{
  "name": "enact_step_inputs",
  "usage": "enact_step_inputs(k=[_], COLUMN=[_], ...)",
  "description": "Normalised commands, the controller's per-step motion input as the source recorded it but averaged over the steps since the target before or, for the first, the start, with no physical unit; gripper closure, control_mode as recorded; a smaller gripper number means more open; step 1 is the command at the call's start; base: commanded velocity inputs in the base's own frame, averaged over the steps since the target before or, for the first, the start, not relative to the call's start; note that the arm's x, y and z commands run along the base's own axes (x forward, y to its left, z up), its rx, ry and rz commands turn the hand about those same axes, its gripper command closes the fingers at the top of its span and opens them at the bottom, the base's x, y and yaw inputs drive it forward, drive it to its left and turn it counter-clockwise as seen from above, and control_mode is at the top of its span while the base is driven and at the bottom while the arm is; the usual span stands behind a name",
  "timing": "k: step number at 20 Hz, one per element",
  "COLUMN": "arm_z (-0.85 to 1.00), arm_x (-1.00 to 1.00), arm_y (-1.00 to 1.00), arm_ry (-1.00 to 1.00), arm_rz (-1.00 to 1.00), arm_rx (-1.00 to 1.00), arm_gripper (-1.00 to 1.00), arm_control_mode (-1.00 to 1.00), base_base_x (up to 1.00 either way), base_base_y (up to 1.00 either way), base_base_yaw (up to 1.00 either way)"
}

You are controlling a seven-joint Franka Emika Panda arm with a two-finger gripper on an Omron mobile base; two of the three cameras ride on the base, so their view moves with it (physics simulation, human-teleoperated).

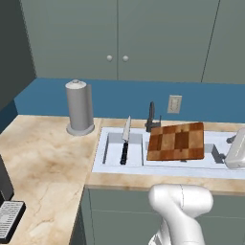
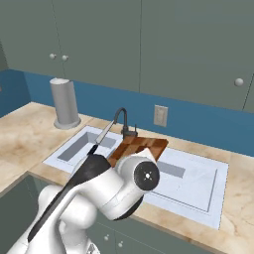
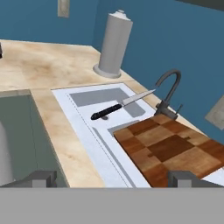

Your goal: Move the cutting board and knife to the sink. Then move spray from the cabinet to the counter.

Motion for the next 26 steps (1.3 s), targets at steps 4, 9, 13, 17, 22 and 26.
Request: enact_step_inputs(k=[4,9,13,17,22,26], arm_z=[0.0,0.0,0.0,0.0,0.0,0.0], arm_x=[0.0,0.0,0.0,0.0,0.0,0.0], arm_y=[0.05,0.0,0.0,0.0,0.0,0.0], arm_ry=[0.0,0.0,0.0,0.0,0.0,0.0], arm_rz=[0.0,0.0,0.0,0.01,0.0,0.0], arm_rx=[0.0,0.0,0.0,0.0,0.0,0.0], arm_gripper=[-1.0,-1.0,-1.0,-1.0,-1.0,-1.0], arm_control_mode=[-1.0,-1.0,-1.0,1.0,1.0,1.0], base_base_x=[0.0,0.0,0.0,-0.02,-0.49,-0.86], base_base_y=[0.0,0.0,0.0,-0.03,-0.35,-0.61], base_base_yaw=[0.0,0.0,0.0,0.0,0.01,0.0])
